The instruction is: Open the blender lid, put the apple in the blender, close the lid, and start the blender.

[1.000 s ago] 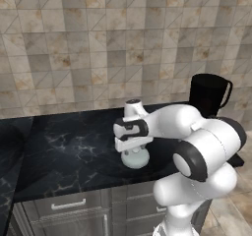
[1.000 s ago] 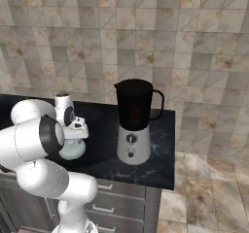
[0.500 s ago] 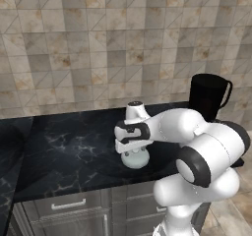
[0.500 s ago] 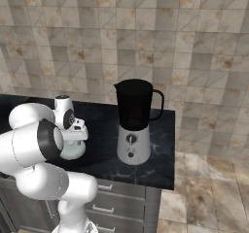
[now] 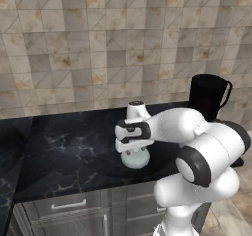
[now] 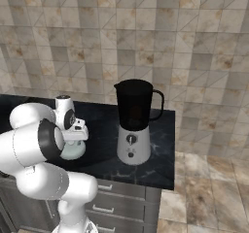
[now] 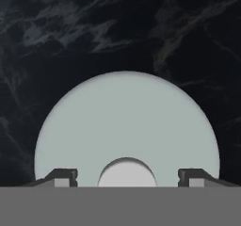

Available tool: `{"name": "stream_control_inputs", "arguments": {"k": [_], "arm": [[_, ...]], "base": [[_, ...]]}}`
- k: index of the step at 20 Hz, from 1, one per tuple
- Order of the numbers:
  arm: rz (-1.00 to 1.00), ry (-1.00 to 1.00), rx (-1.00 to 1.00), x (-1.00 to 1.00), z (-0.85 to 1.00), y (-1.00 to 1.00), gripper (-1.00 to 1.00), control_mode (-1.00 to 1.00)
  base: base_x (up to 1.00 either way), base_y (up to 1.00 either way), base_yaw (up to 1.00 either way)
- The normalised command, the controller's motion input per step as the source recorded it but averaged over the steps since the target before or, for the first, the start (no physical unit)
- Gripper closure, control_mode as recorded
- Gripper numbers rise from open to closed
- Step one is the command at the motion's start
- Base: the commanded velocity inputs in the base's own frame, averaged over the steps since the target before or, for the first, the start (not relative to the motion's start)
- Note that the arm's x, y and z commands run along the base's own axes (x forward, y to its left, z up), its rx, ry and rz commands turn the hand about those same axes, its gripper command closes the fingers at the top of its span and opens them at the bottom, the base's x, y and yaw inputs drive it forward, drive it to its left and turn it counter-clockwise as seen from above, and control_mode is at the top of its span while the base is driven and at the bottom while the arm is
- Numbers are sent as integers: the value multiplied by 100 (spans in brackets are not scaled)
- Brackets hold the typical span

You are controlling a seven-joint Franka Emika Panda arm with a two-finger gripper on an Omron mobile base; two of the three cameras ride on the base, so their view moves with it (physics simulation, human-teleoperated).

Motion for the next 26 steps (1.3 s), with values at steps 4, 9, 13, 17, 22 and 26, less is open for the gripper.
{"name": "stream_control_inputs", "arguments": {"k": [4,9,13,17,22,26], "arm": [[0,-1,9,-8,-26,-20,100,-100],[0,-2,8,-11,-14,-16,100,-100],[0,-5,2,-9,6,0,100,-100],[0,-7,0,-7,40,0,100,-100],[0,-11,0,-13,64,0,100,-100],[0,-17,-4,-10,98,-1,100,-100]], "base": [[0,0,0],[0,0,0],[0,0,0],[0,0,0],[0,0,0],[0,0,0]]}}
